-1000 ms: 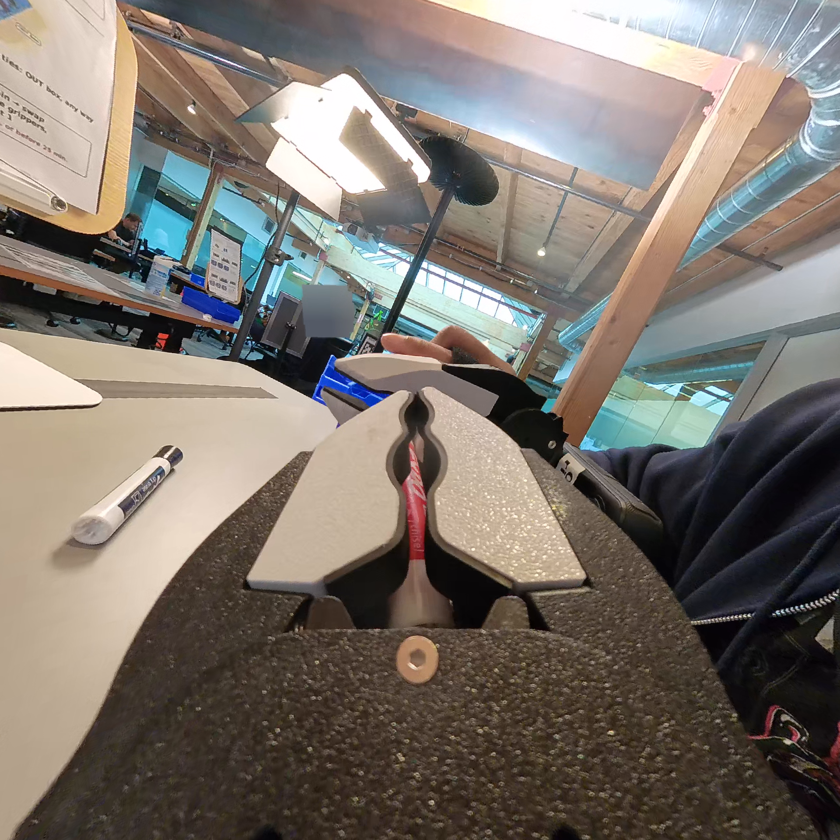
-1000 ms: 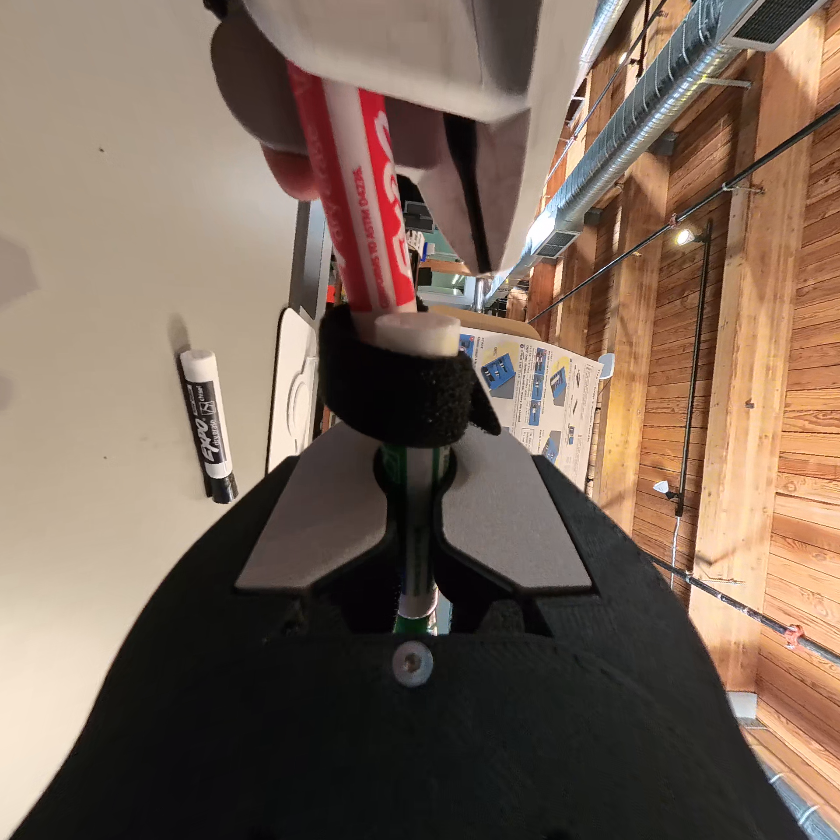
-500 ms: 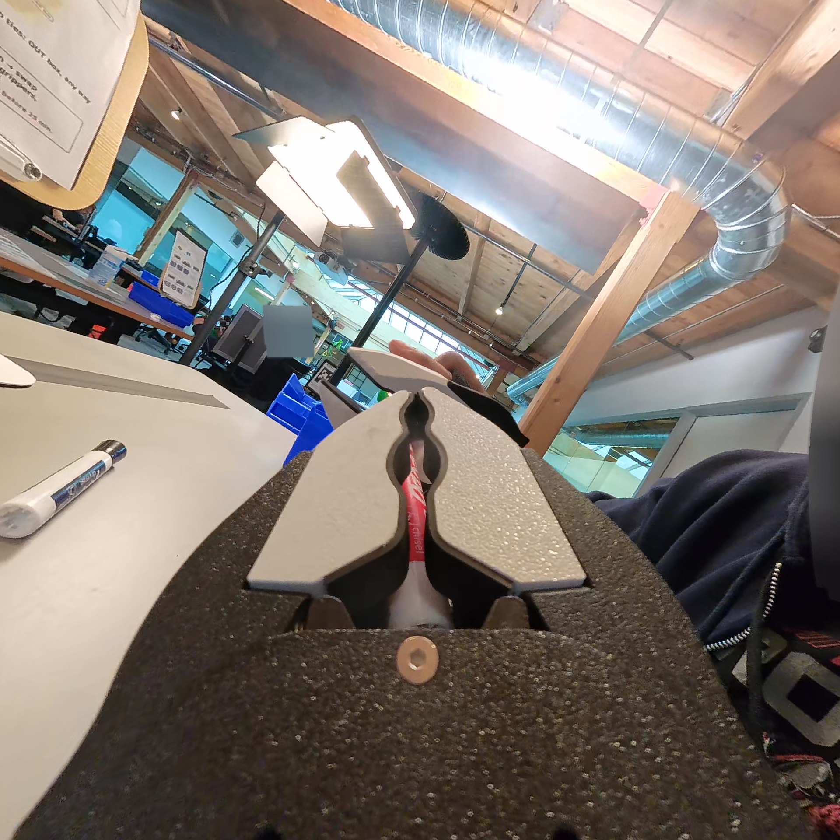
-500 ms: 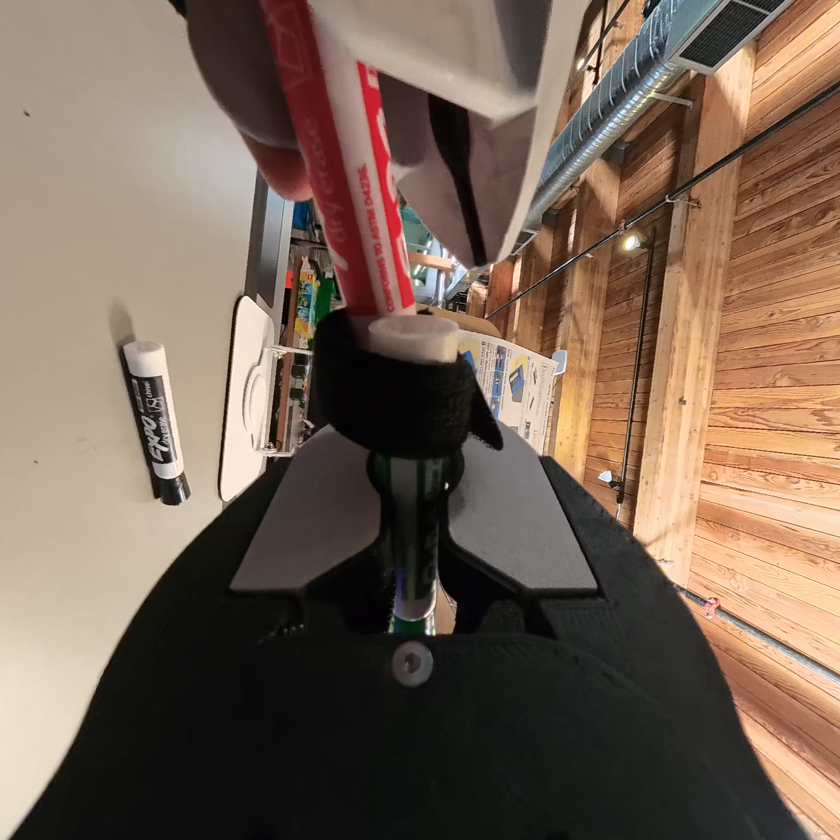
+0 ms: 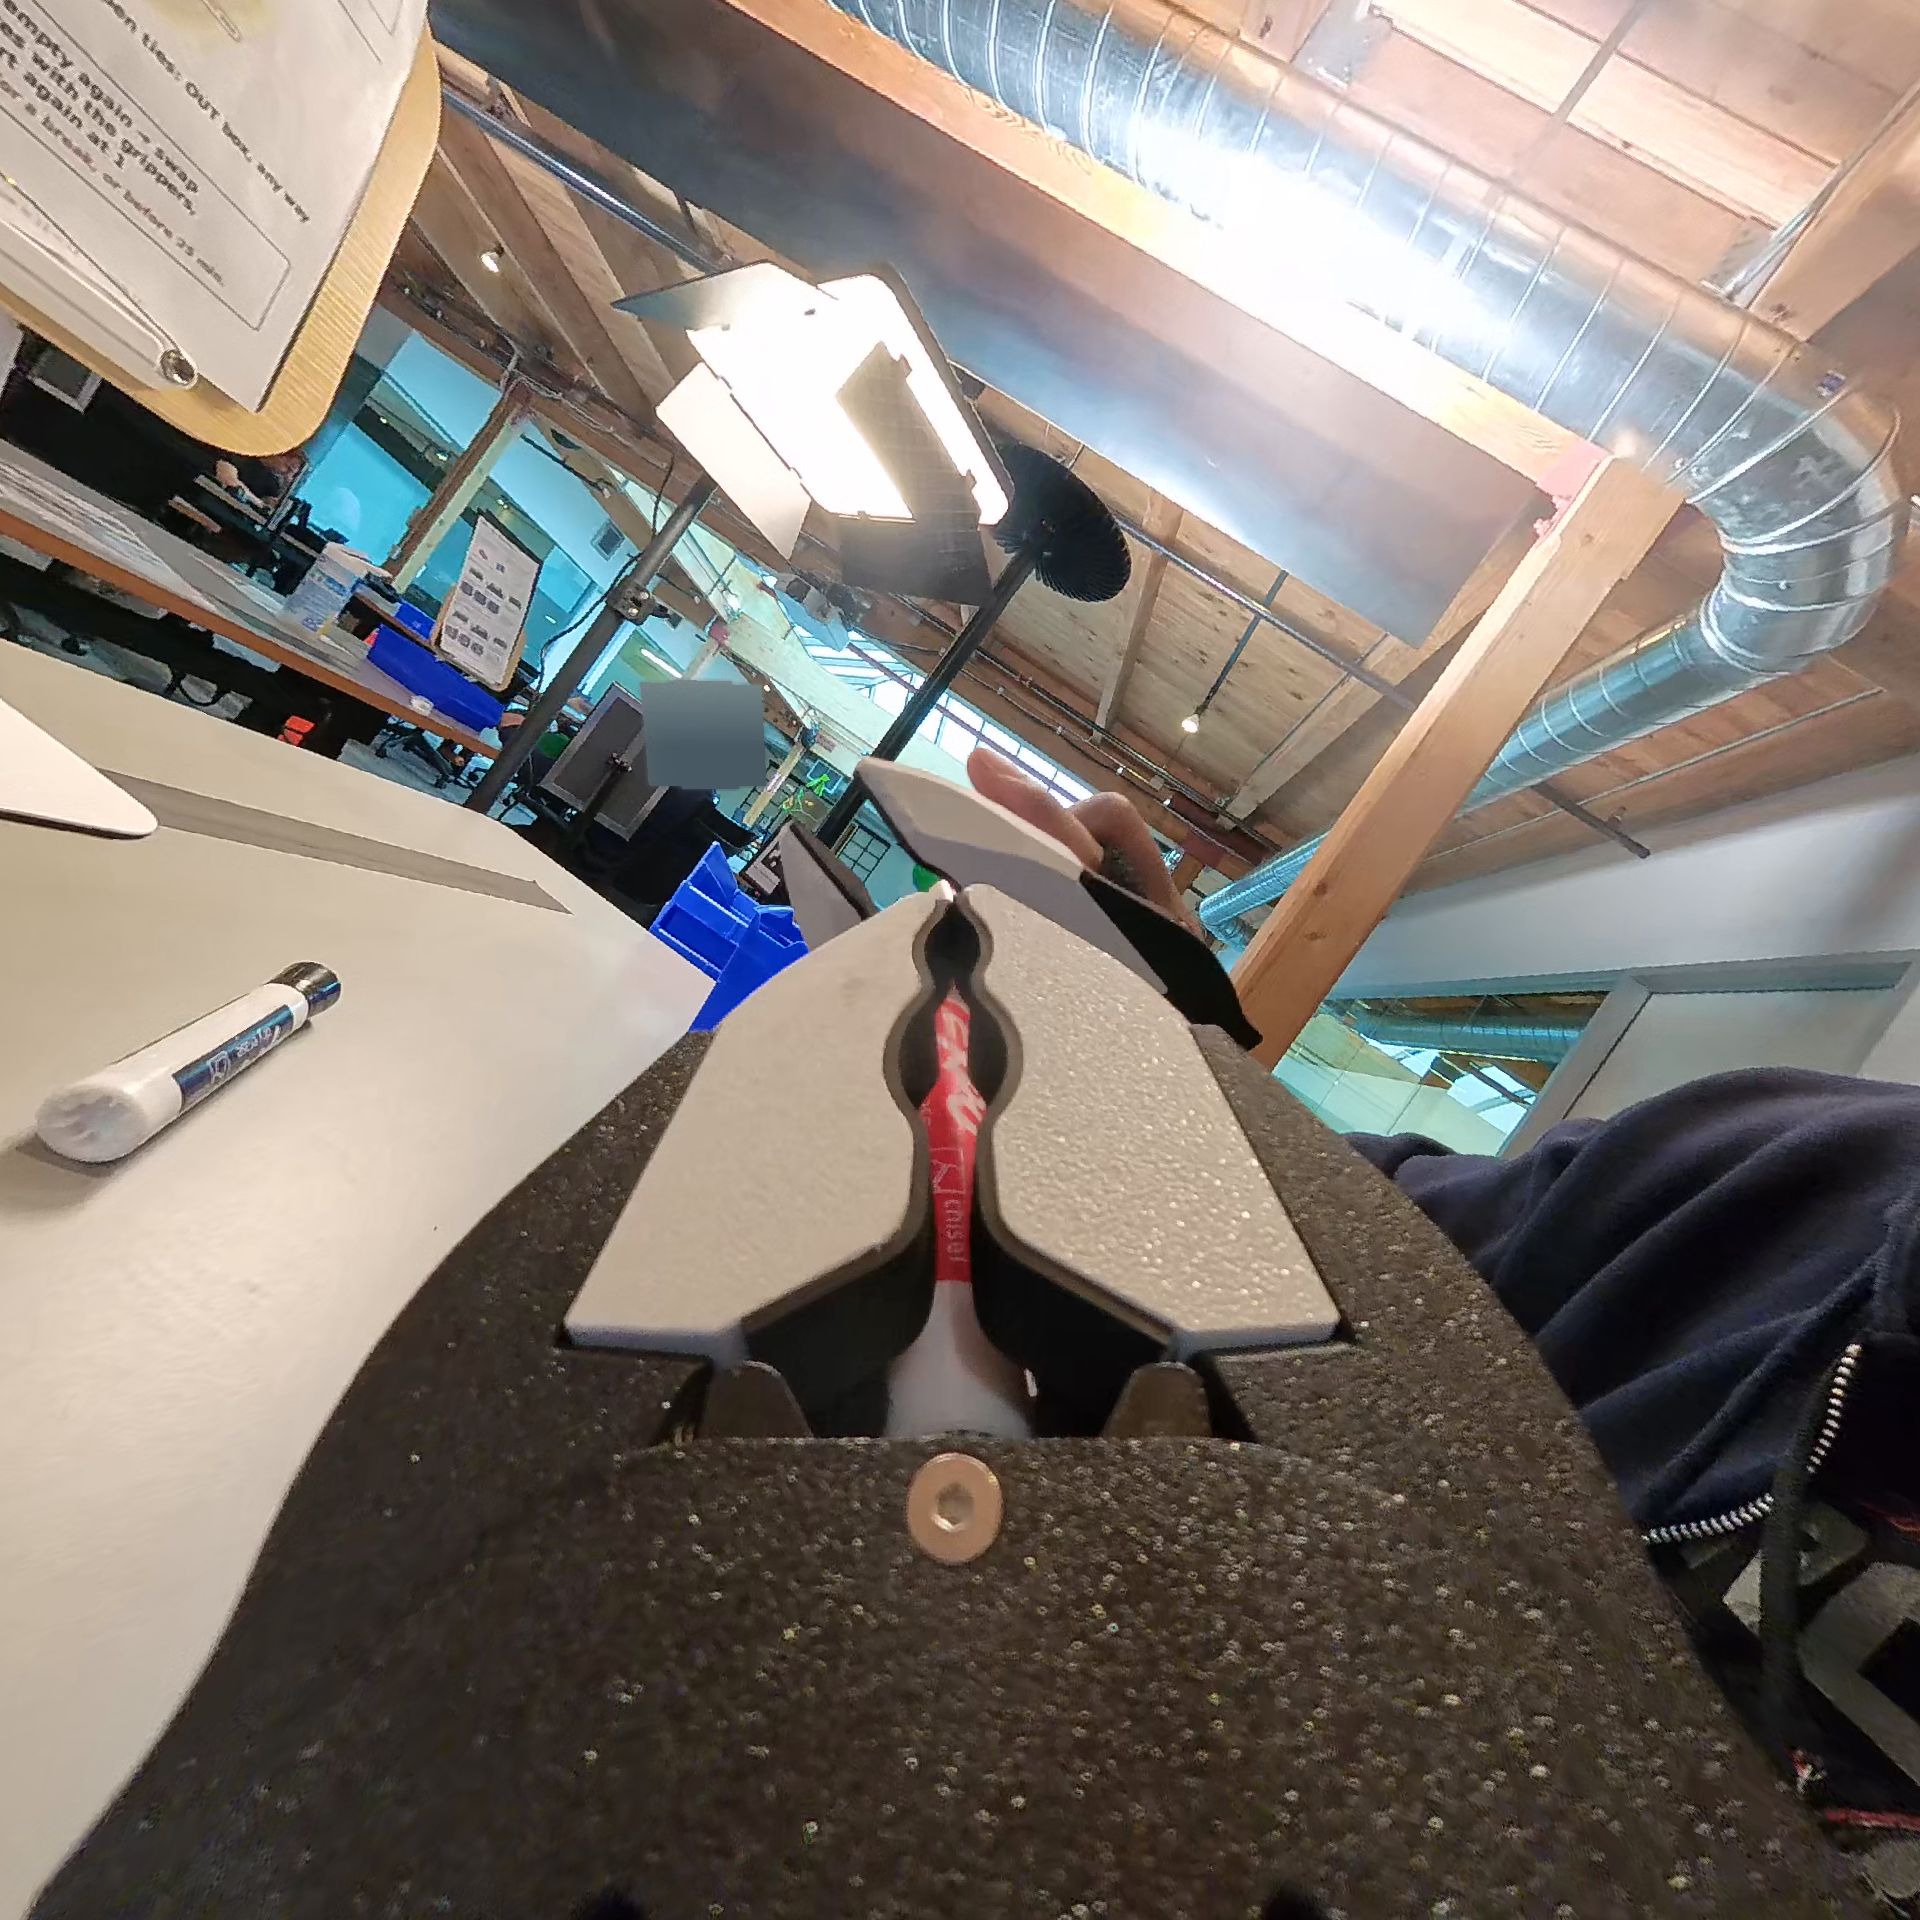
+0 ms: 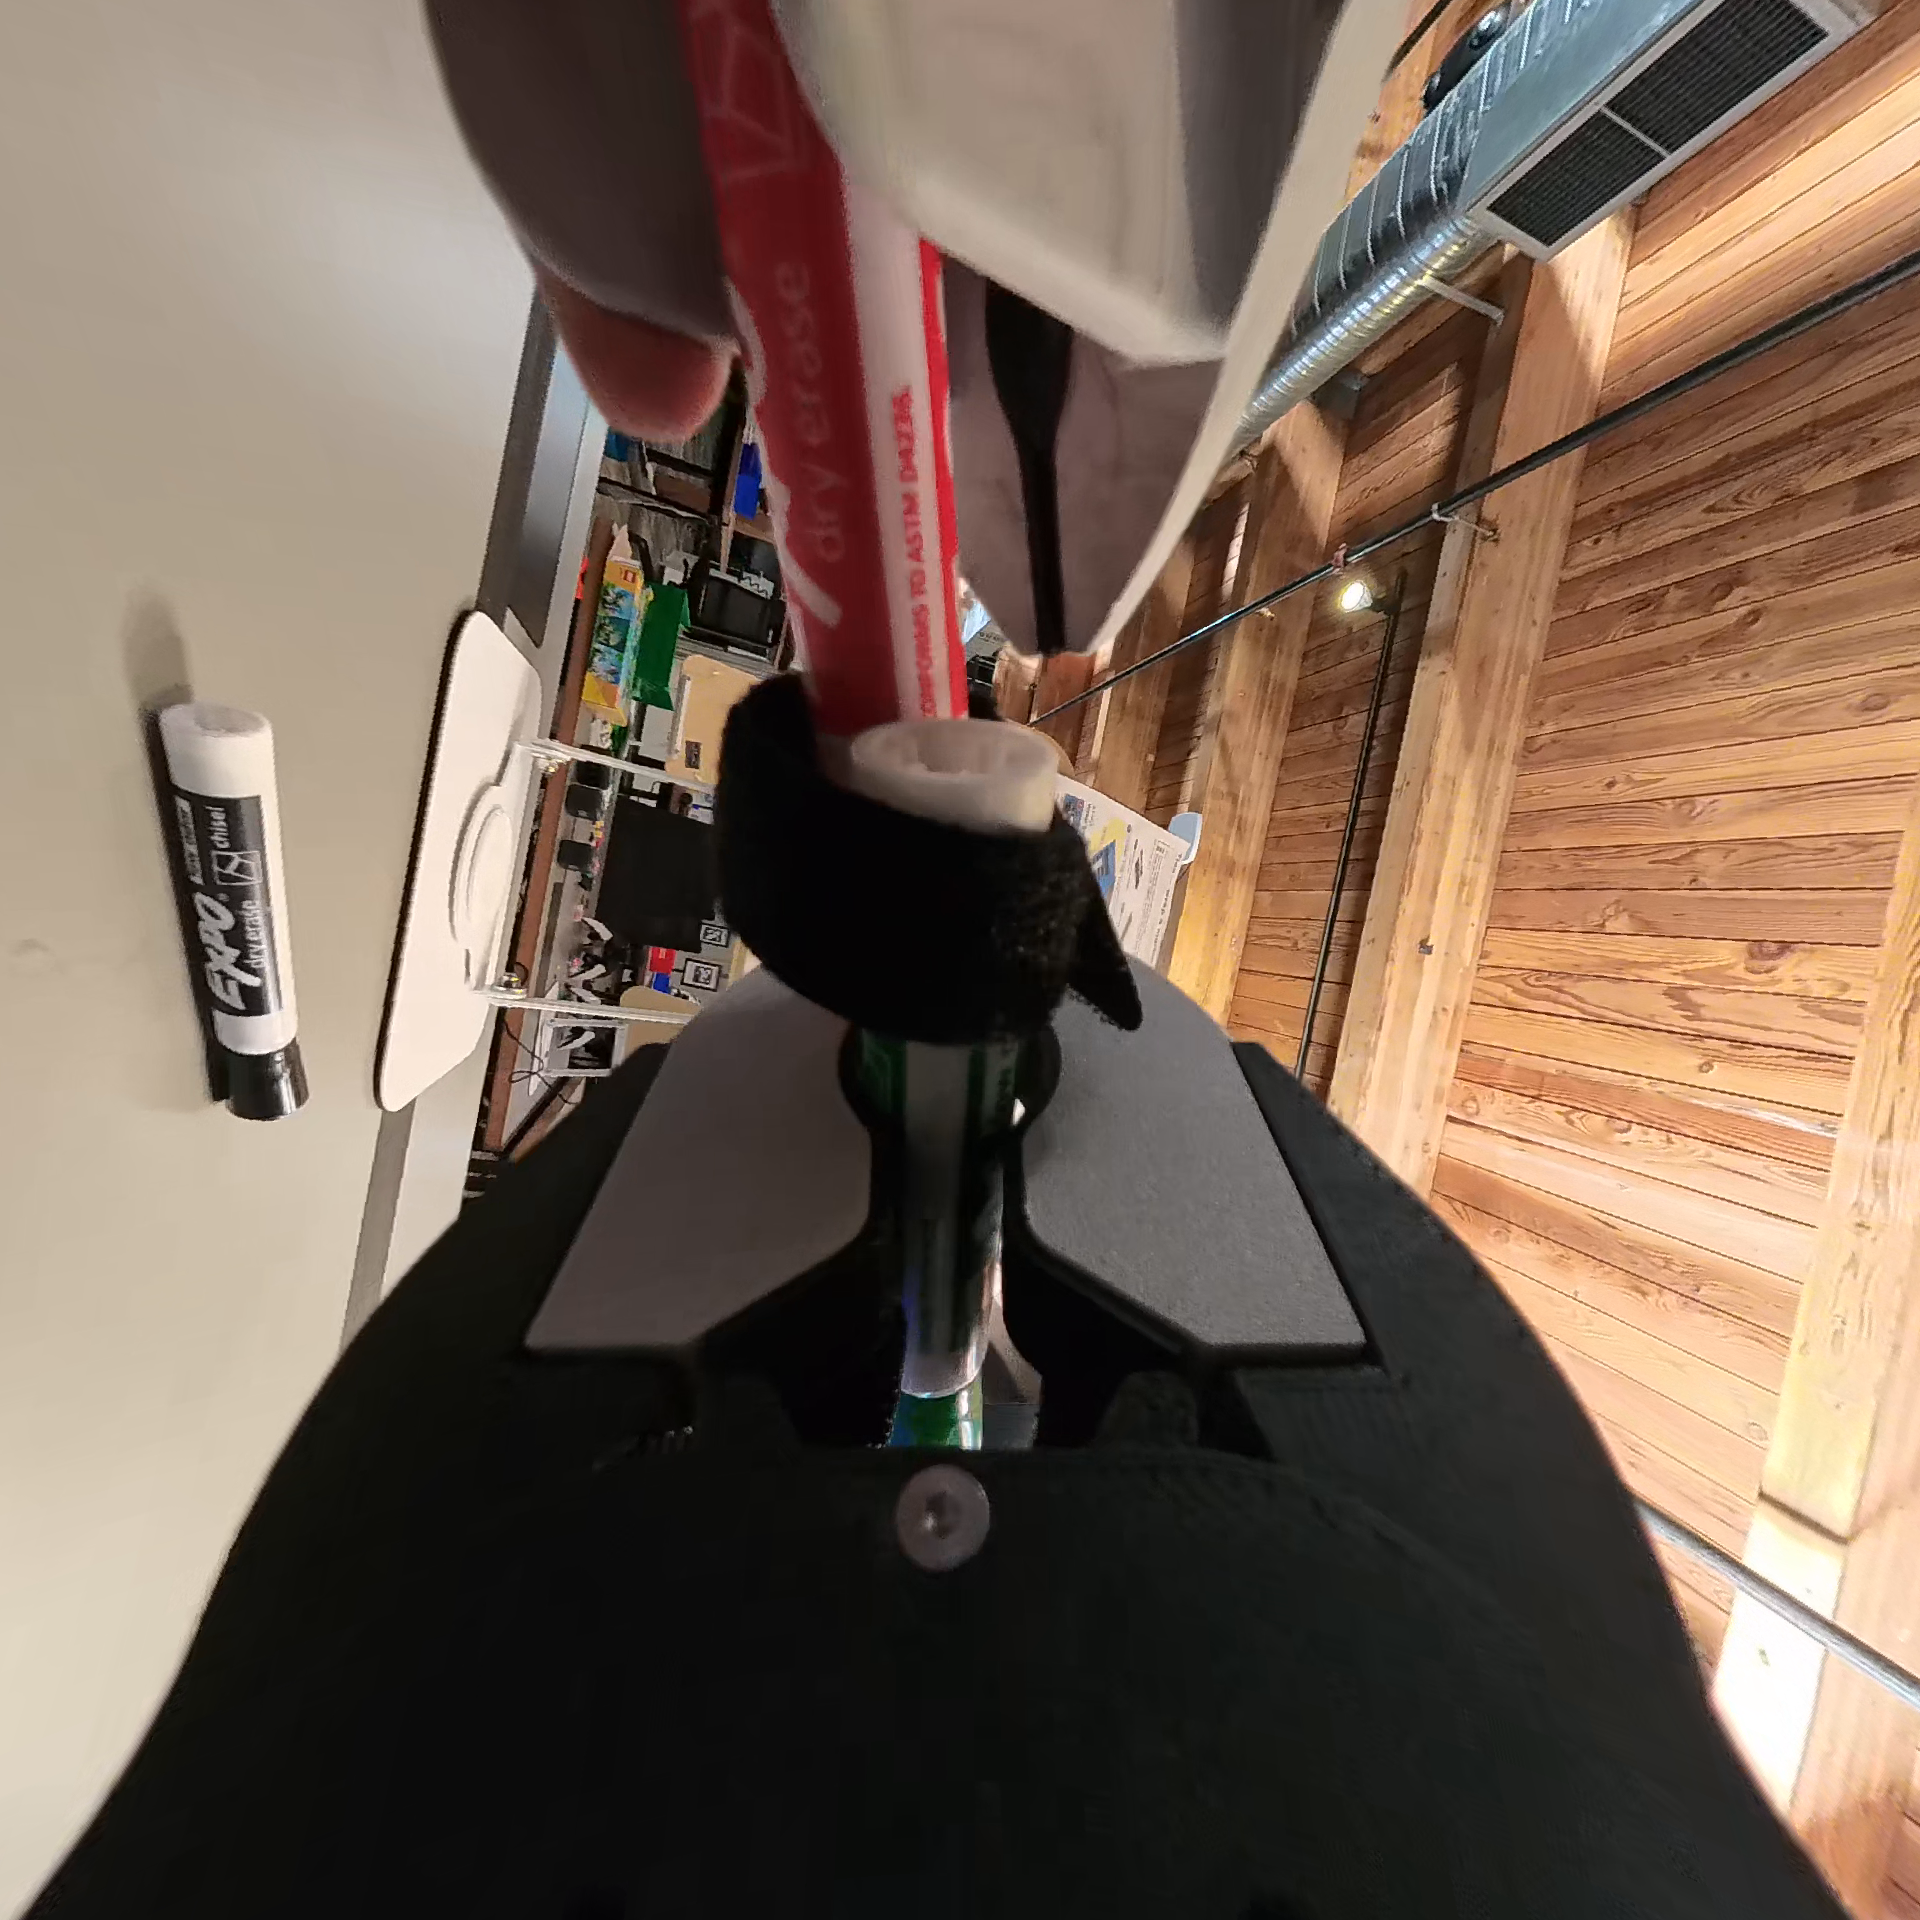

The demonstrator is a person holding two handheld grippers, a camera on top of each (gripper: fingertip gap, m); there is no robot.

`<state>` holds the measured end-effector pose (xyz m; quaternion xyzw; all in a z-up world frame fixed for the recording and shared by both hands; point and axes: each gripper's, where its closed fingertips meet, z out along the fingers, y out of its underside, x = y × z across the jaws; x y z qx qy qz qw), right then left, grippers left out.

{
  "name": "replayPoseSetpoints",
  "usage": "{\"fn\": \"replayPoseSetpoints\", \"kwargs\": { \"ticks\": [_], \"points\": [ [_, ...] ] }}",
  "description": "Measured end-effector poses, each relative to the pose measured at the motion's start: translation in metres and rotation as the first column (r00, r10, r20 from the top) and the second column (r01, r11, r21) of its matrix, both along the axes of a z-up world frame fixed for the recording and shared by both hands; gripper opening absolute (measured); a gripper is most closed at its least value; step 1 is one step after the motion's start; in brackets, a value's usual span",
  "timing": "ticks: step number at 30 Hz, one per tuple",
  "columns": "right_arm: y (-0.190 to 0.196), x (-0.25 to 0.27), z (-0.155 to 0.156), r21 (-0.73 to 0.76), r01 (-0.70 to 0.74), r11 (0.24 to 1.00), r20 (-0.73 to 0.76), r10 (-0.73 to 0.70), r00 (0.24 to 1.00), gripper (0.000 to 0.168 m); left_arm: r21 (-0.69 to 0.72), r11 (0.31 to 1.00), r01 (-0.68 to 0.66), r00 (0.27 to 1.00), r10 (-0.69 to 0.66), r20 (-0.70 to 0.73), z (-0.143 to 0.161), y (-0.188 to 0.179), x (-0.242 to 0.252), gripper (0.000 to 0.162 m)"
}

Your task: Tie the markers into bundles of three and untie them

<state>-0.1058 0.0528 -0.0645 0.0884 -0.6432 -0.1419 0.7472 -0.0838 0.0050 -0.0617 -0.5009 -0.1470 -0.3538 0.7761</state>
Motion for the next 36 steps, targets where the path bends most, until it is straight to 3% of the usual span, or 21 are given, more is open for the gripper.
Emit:
{"fn": "replayPoseSetpoints", "kwargs": {
  "ticks": [13,21,36],
  "points": [
    [0.001,-0.004,-0.006,0.053,0.032,0.998,-0.018,-0.032,0.999,0.019,-0.066,0.987,-0.147,0.988,0.143,-0.054,-0.001,-0.001,-0.009,0.0],
    [0.001,-0.004,-0.001,-0.008,0.027,1.0,-0.054,-0.027,0.998,0.021,-0.05,0.989,-0.14,0.99,0.141,0.017,-0.001,-0.004,-0.017,0.0],
    [0.004,-0.006,-0.014,-0.03,0.04,0.999,-0.037,-0.041,0.998,0.024,0.049,0.991,-0.123,0.992,0.122,0.007,0.013,-0.013,-0.014,0.0]
  ]
}}
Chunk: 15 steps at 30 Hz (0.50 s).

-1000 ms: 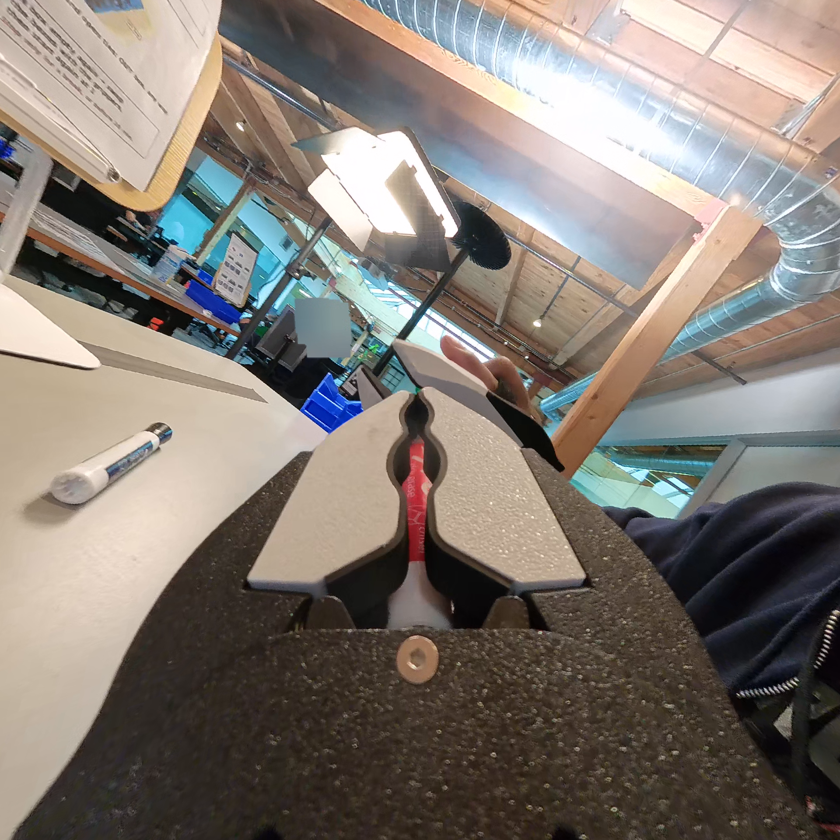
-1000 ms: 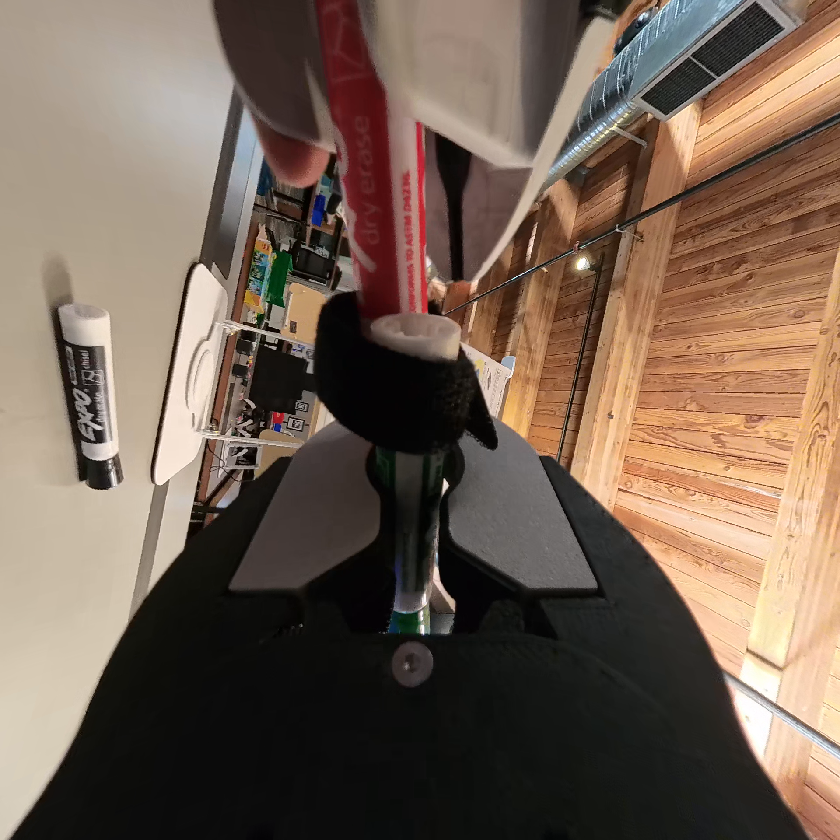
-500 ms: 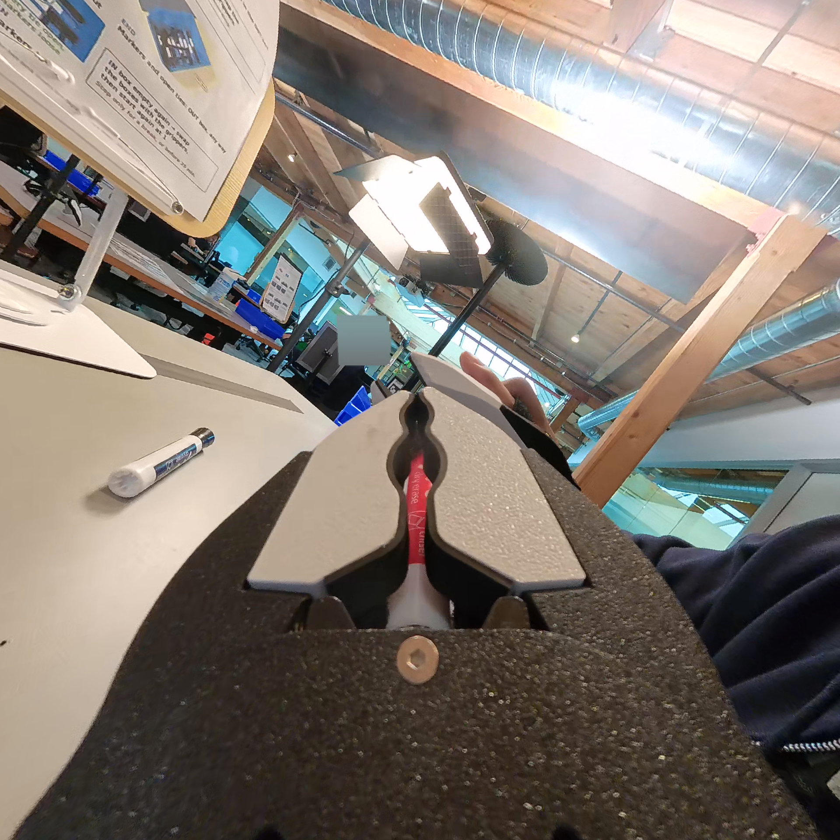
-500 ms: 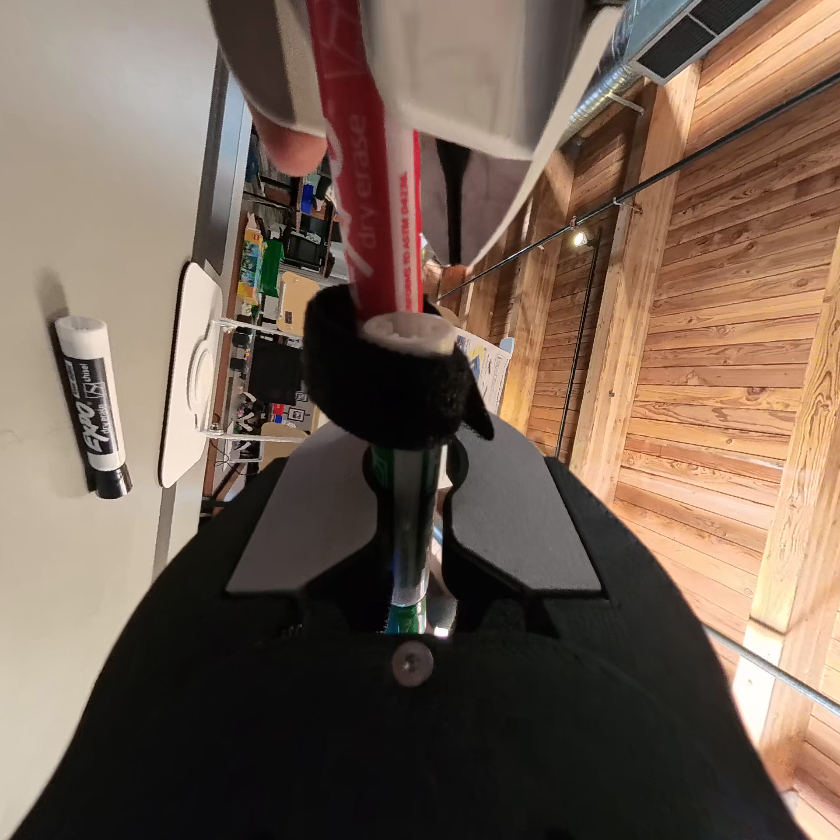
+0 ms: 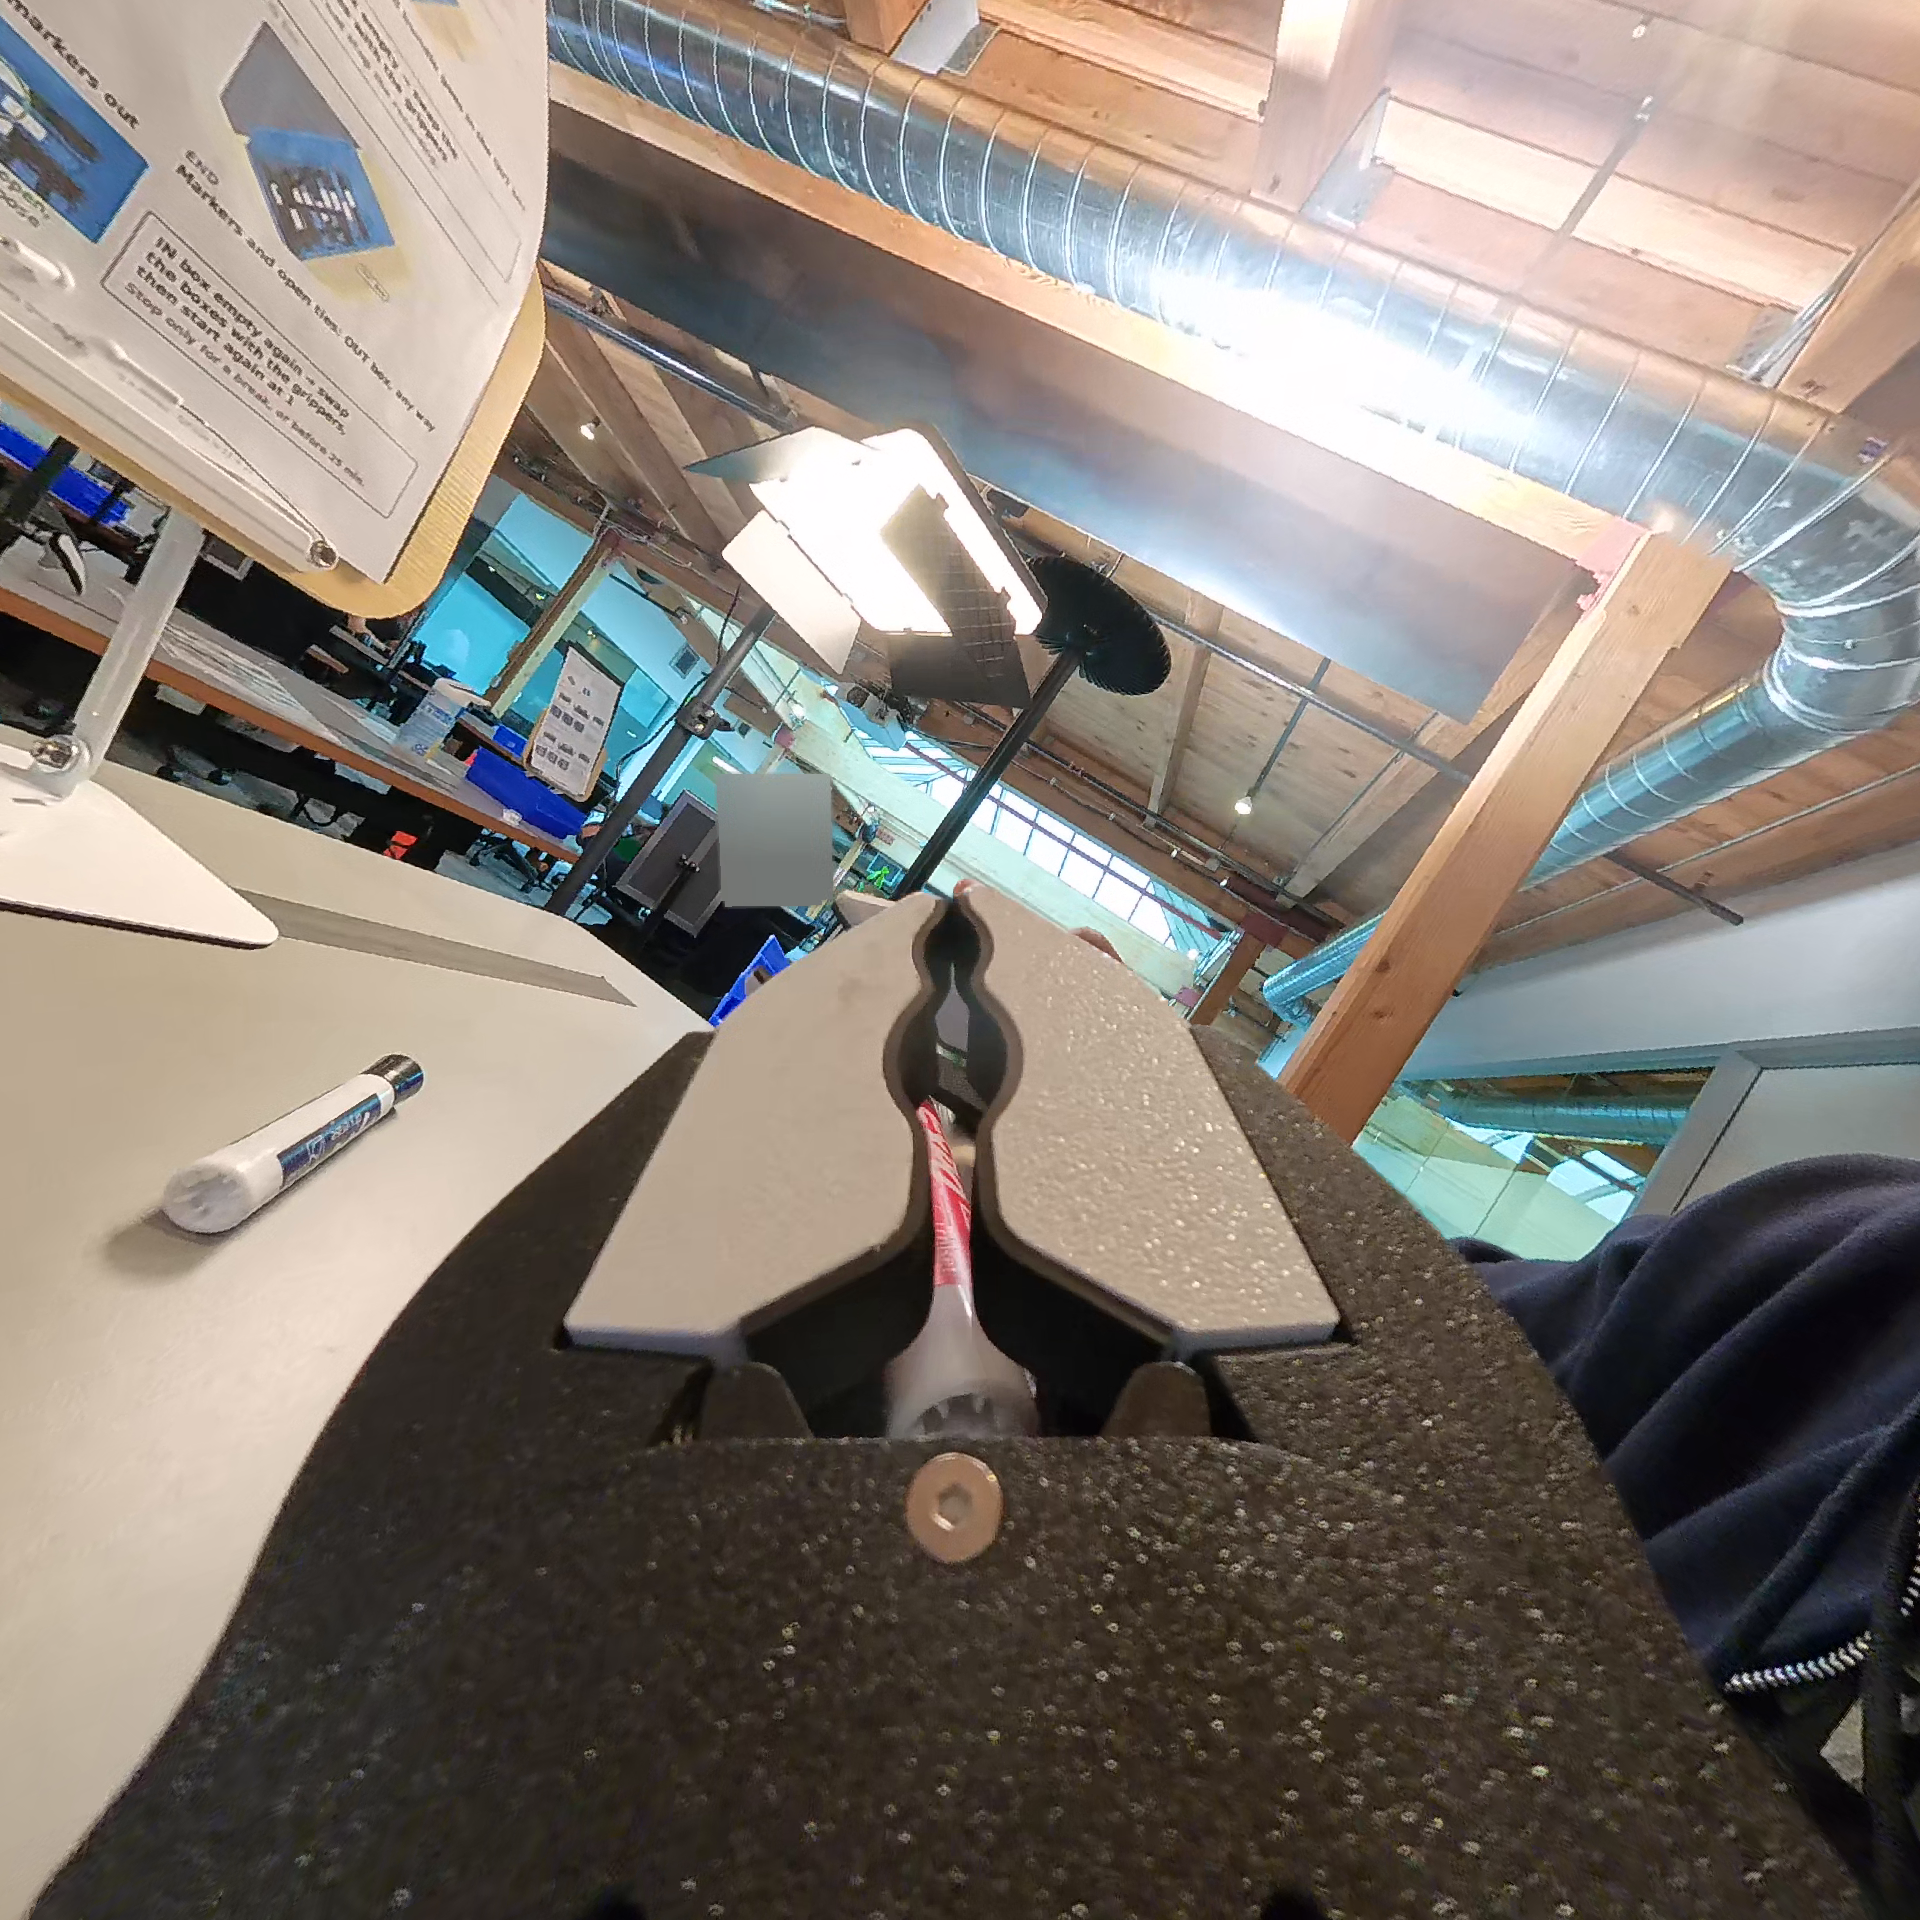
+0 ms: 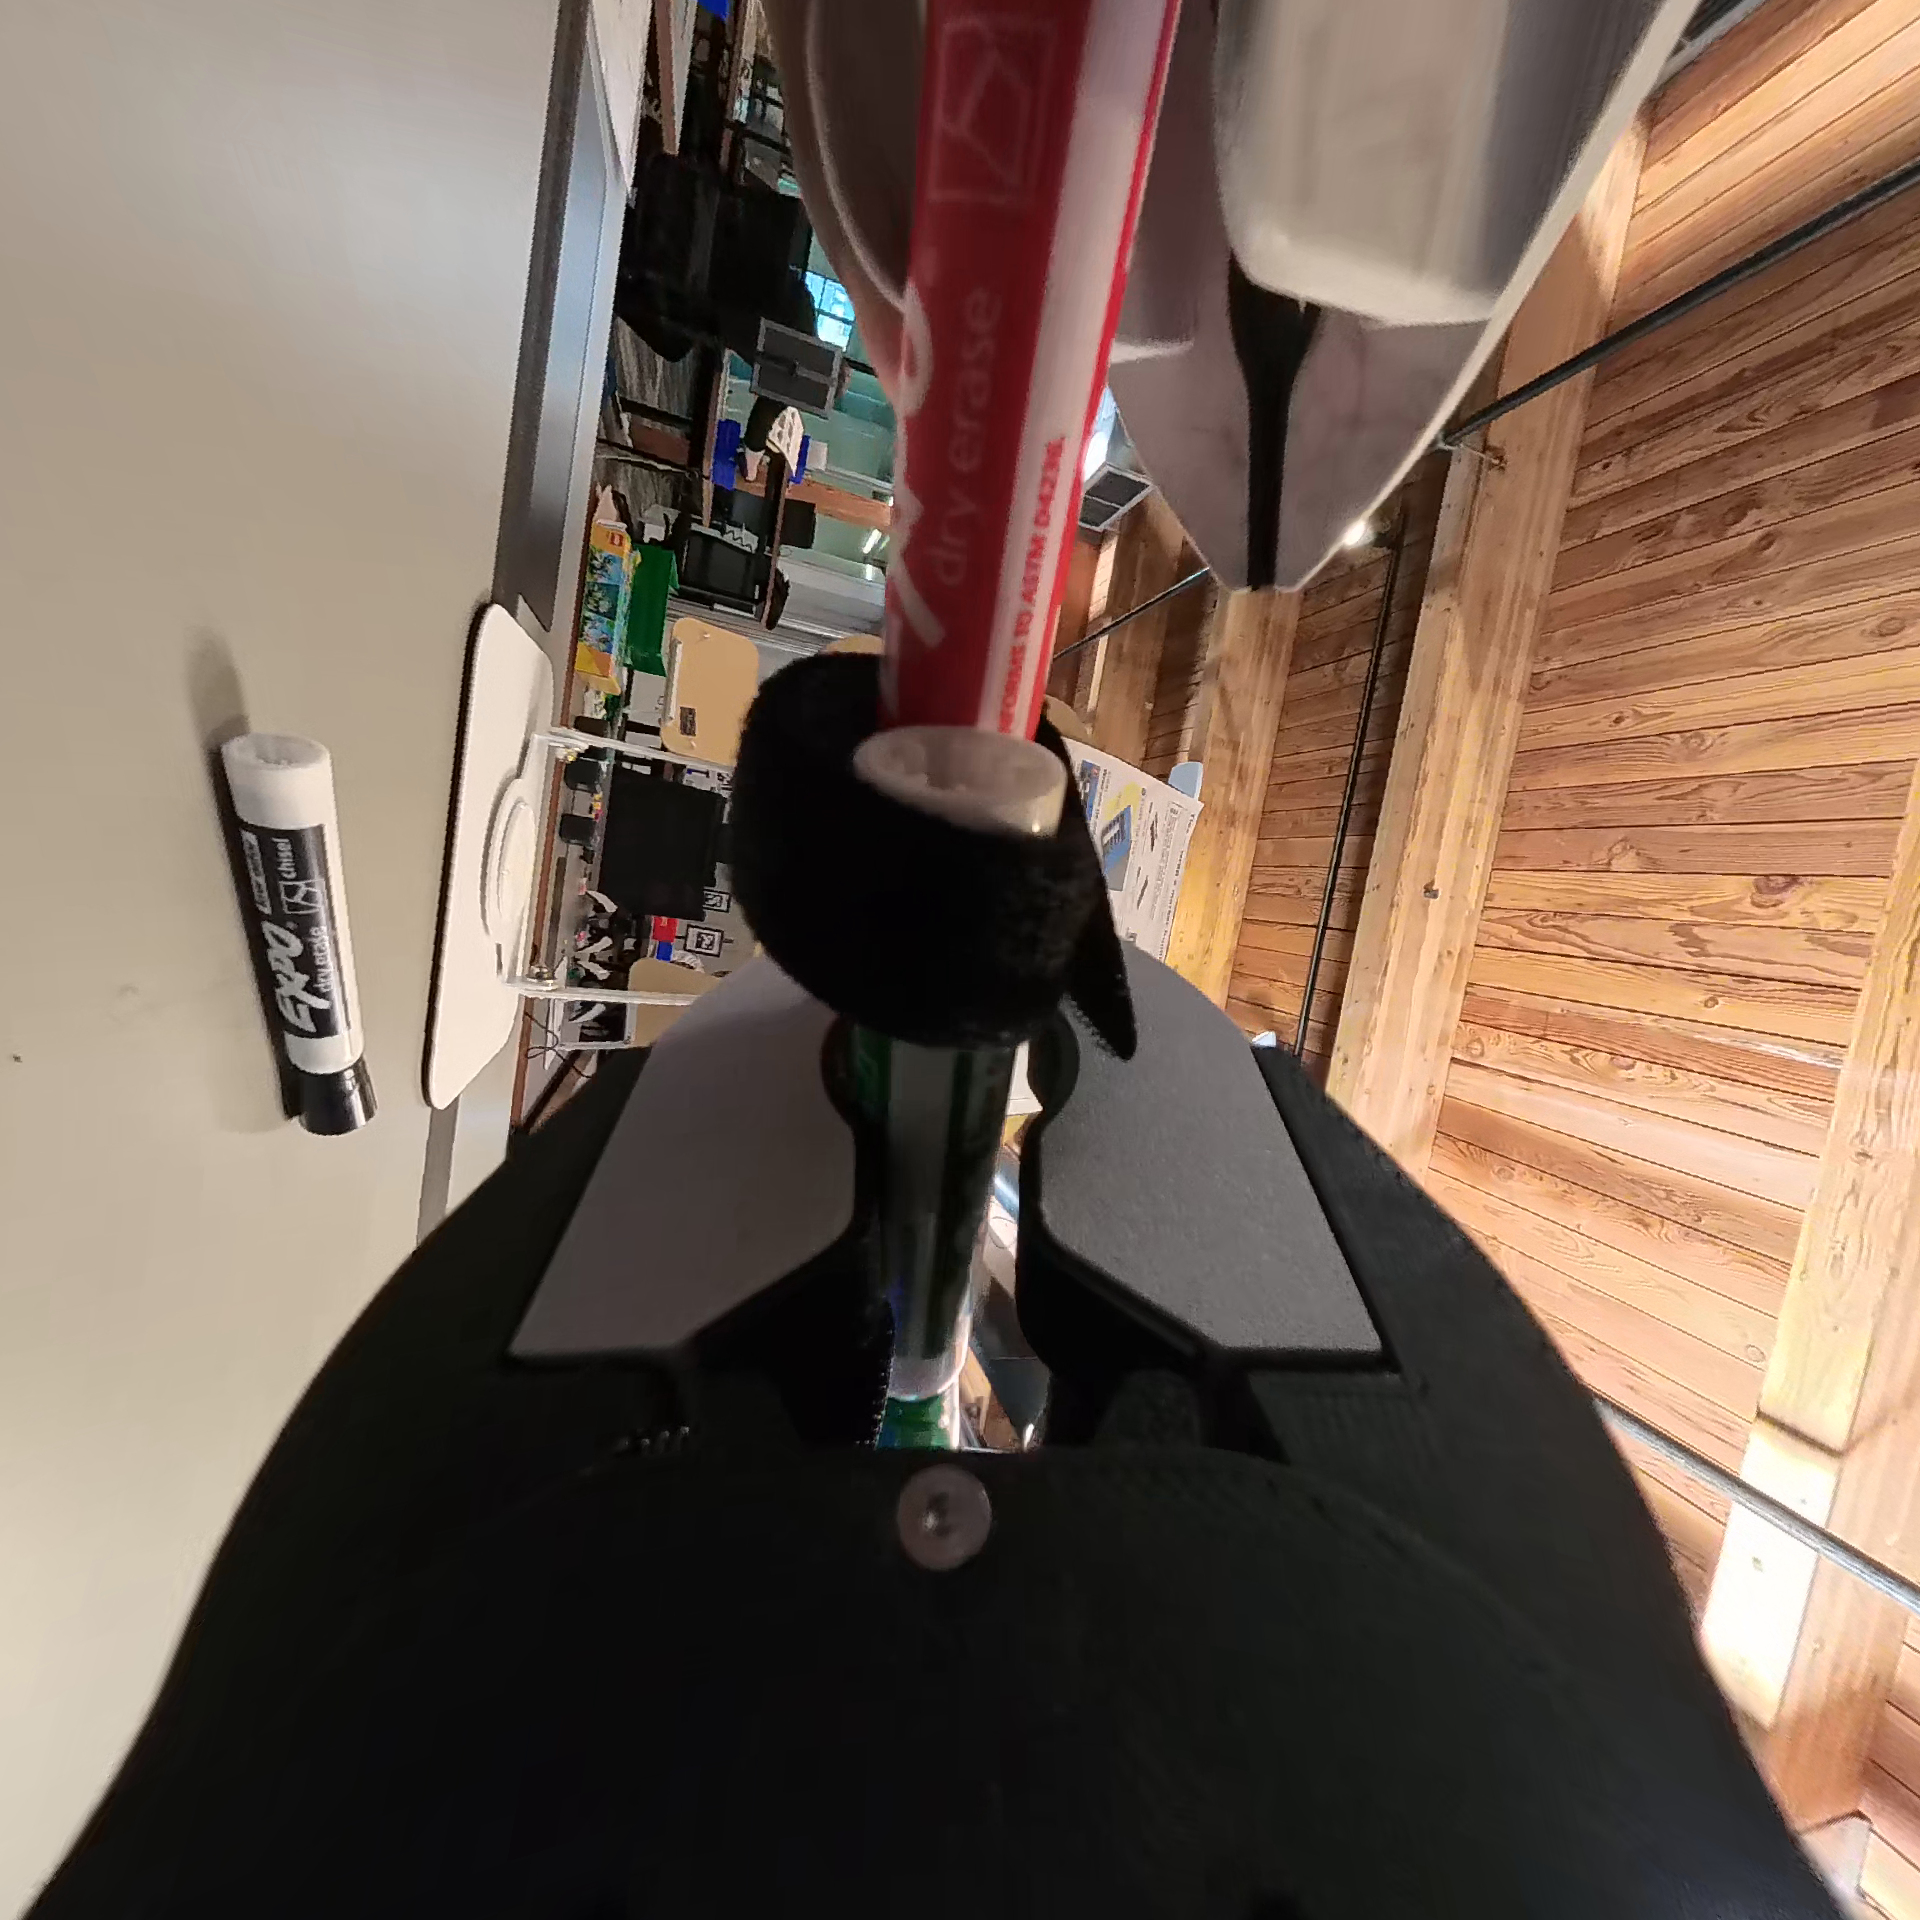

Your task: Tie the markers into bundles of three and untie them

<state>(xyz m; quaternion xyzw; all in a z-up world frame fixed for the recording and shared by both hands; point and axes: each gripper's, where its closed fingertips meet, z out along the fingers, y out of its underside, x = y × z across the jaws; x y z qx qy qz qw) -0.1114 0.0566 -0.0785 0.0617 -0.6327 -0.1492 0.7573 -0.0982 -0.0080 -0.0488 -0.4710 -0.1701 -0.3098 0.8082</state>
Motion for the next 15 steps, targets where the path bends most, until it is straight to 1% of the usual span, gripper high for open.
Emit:
{"fn": "replayPoseSetpoints", "kwargs": {
  "ticks": [3,7,10,15],
  "points": [
    [-0.003,0.0,0.0,-0.008,-0.011,1.0,-0.004,0.011,1.0,0.024,0.058,0.998,0.019,0.999,-0.021,0.03,0.005,-0.005,-0.002,0.0],
    [-0.007,0.0,0.0,-0.023,-0.018,1.0,-0.006,0.018,1.0,0.025,0.054,0.998,0.023,0.999,-0.025,0.025,0.004,-0.003,-0.002,0.0],
    [-0.012,0.0,-0.002,-0.038,-0.023,0.999,-0.001,0.023,1.0,0.025,0.014,1.0,0.013,1.0,-0.013,0.006,-0.001,0.002,0.001,0.0],
    [-0.019,0.0,-0.005,-0.069,-0.027,0.997,0.006,0.027,1.0,0.025,-0.075,0.997,-0.008,0.998,0.003,-0.065,-0.007,0.012,0.008,0.0]
  ]
}}
